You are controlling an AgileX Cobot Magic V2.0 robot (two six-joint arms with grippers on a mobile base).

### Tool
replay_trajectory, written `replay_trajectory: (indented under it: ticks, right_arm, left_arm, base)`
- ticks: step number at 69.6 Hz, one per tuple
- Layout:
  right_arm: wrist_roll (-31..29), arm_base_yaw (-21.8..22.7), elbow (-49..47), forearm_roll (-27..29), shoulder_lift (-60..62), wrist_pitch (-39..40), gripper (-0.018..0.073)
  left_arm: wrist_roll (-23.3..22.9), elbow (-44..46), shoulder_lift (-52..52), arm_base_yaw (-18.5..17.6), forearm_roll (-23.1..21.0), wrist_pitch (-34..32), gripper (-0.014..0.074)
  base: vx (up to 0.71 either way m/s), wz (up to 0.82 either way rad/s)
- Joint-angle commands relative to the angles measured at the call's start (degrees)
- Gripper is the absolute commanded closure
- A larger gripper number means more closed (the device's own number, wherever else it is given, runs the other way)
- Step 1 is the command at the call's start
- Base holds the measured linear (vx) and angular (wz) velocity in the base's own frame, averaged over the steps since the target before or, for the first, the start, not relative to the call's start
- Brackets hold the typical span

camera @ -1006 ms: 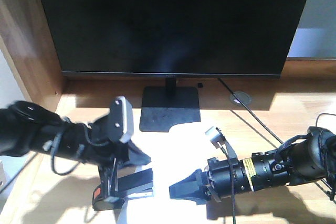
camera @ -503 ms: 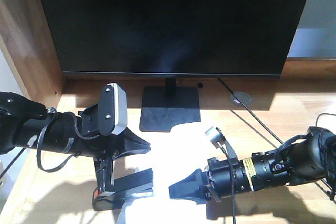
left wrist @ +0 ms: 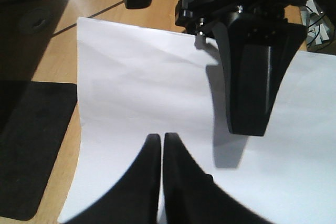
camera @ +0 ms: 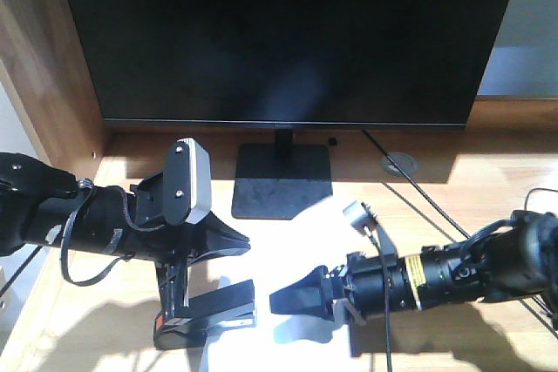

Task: Grab stapler and paper to desk for stapling
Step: 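Open both grippers and lift them away from stapler and paper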

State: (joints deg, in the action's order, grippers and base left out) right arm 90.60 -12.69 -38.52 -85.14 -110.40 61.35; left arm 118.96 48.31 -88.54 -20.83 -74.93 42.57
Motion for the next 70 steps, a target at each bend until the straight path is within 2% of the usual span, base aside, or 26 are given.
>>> replay_trajectory:
  ticks: [1,19,29,37,45,54,64,70]
  right_arm:
    - [-0.5,0.2,-0.8,0.4,5.8,-3.0,-0.0076]
    - [3.3,0.2,-0.8,-5.9,16.8,-23.5,-0.0009]
    - [5.9,0.2,-0.8,-9.7,23.1,-33.5,0.0005]
    - [7.5,0.2,-0.8,-12.1,27.9,-40.4,0.0034]
    - [8.4,0.2,-0.5,-13.5,32.4,-45.7,0.0093]
    - [8.4,0.2,-0.5,-13.5,36.7,-49.3,0.0204]
    - [8.4,0.2,-0.5,-13.5,40.8,-51.4,0.0425]
    - [8.4,0.2,-0.5,-13.5,43.2,-51.4,0.0564]
  left_arm:
    - [-0.6,1.0,2.2,-0.2,-2.6,1.1,0.0603]
    - [-1.6,1.0,2.2,-0.2,-2.5,-0.6,0.0603]
    - [-6.4,1.0,2.2,-0.2,-1.7,-4.8,0.0603]
    - [-11.4,1.0,2.3,-0.2,1.3,-8.9,0.0603]
    - [-18.0,1.0,2.4,-0.2,6.8,-13.3,0.0603]
    - [-27.7,1.0,3.5,-0.2,14.5,-18.0,0.0603]
    - [-38.8,1.0,6.5,-0.2,23.8,-24.0,0.0603]
    - [-44.4,1.0,8.6,-0.2,27.6,-27.0,0.0603]
  base:
    - [0.00,0.00]
    - [0.00,0.00]
    - [0.00,0.00]
    - [0.00,0.00]
    - [0.00,0.00]
    - [0.00,0.00]
    - [0.00,0.00]
    - [0.00,0.00]
